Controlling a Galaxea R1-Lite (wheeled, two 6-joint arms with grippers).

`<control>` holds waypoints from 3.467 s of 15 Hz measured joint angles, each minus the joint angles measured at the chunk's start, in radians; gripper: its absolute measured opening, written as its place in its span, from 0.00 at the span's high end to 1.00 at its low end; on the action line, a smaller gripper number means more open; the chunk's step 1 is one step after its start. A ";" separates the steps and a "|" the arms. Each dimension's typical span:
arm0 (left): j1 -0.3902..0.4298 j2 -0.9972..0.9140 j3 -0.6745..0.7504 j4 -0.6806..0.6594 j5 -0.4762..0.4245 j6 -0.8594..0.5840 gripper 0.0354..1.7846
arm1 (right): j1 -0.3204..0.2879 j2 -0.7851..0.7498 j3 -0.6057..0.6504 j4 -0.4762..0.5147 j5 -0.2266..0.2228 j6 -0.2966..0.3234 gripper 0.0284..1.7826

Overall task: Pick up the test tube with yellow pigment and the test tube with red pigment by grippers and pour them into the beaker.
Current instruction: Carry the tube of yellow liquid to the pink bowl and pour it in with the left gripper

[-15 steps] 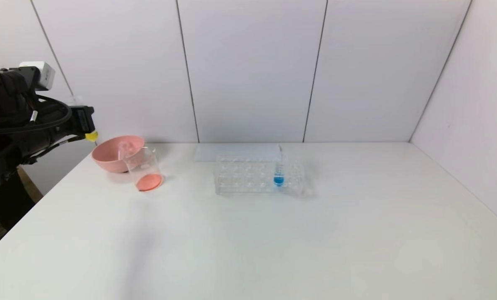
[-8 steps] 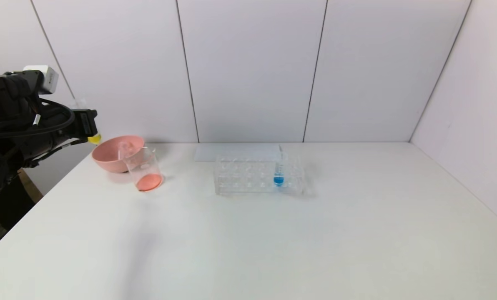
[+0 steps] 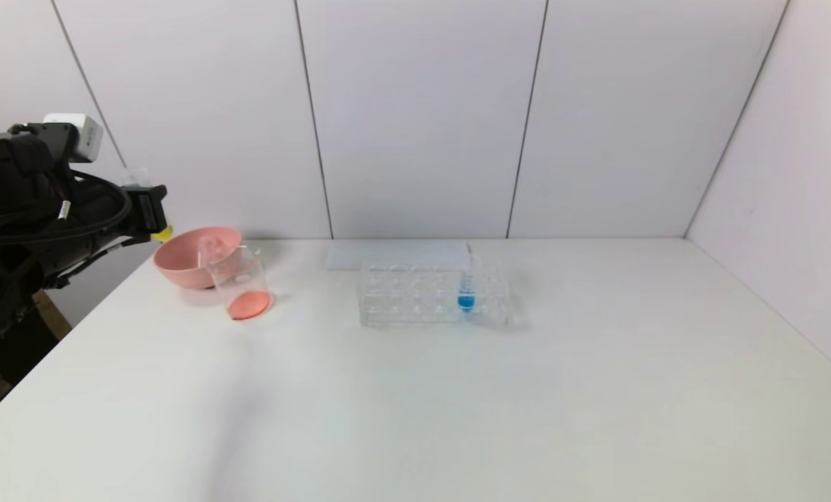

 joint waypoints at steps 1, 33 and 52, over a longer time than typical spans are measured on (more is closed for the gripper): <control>0.000 0.000 0.000 -0.014 0.000 0.011 0.77 | 0.000 0.000 0.000 0.000 0.000 0.000 0.05; 0.039 0.219 -0.034 -0.109 -0.004 0.051 0.77 | 0.000 0.000 0.000 0.000 0.000 0.000 0.05; 0.060 0.230 -0.131 0.069 -0.234 0.115 0.77 | 0.000 0.000 0.000 0.000 0.000 0.000 0.05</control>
